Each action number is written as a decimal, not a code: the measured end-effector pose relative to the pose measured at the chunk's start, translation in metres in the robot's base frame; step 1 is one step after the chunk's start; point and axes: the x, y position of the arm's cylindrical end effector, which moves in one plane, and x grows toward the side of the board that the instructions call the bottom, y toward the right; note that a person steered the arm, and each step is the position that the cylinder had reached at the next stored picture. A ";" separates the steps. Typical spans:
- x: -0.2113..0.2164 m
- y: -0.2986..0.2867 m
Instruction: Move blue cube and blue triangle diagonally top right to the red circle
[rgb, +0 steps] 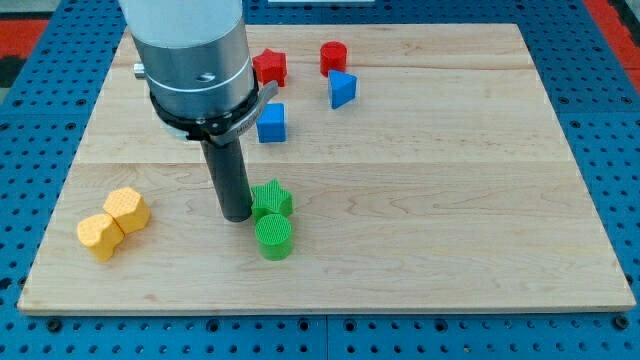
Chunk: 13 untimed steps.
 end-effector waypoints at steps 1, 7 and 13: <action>-0.005 -0.022; -0.040 -0.007; -0.138 0.052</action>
